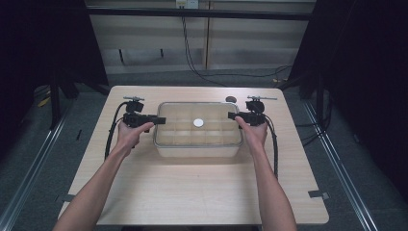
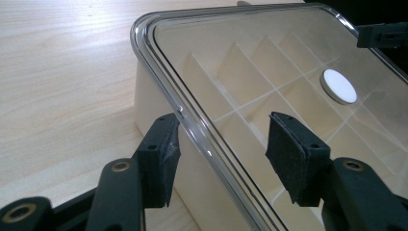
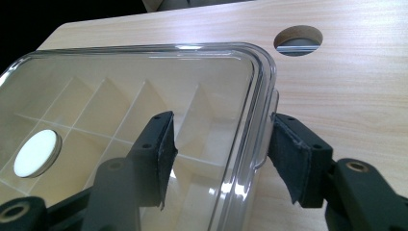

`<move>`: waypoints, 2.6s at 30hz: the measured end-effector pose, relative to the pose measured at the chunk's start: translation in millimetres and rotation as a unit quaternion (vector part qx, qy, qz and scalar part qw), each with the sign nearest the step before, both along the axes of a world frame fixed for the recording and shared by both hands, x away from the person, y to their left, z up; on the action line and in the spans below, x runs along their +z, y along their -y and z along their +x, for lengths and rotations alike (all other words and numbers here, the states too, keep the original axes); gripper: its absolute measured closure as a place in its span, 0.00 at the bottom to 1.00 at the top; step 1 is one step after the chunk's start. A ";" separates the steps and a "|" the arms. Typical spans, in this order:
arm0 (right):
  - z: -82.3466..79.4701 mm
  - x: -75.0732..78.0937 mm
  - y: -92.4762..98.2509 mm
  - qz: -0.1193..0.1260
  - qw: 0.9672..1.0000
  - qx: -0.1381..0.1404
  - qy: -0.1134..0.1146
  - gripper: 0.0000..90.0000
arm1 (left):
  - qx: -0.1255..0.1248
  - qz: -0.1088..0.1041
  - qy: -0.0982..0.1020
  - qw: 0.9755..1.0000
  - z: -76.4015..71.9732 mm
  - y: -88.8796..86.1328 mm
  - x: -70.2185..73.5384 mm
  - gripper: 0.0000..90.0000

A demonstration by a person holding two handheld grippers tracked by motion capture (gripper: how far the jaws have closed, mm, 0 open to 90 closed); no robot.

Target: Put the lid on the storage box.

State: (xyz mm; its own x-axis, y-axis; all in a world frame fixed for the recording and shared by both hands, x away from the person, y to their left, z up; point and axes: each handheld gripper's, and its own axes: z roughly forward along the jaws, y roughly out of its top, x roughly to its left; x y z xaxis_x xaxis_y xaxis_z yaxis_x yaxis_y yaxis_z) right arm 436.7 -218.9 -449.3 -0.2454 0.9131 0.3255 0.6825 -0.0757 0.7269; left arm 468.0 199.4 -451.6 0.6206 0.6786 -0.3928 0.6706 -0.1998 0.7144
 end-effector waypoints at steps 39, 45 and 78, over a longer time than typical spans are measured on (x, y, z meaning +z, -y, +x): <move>-79.6 48.3 12.4 0.009 0.994 0.070 0.081 0.39 | -0.034 0.002 0.070 0.997 -84.3 -25.0 26.7 0.56; -98.2 51.7 17.5 0.001 0.993 0.074 0.088 0.39 | -0.035 0.007 0.078 0.996 -101.0 -31.4 26.9 0.54; -210.1 16.1 43.1 0.003 0.995 0.058 0.083 0.38 | -0.005 0.039 0.072 0.997 -190.7 -73.8 8.6 0.40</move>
State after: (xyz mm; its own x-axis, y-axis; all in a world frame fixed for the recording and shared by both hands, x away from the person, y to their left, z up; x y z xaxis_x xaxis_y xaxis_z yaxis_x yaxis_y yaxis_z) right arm 226.7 -261.9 -433.2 -0.3995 0.8739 0.2769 0.5578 -0.0081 0.8300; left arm 277.3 273.1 -443.0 0.6743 0.6968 -0.2445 0.5595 -0.2658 0.7851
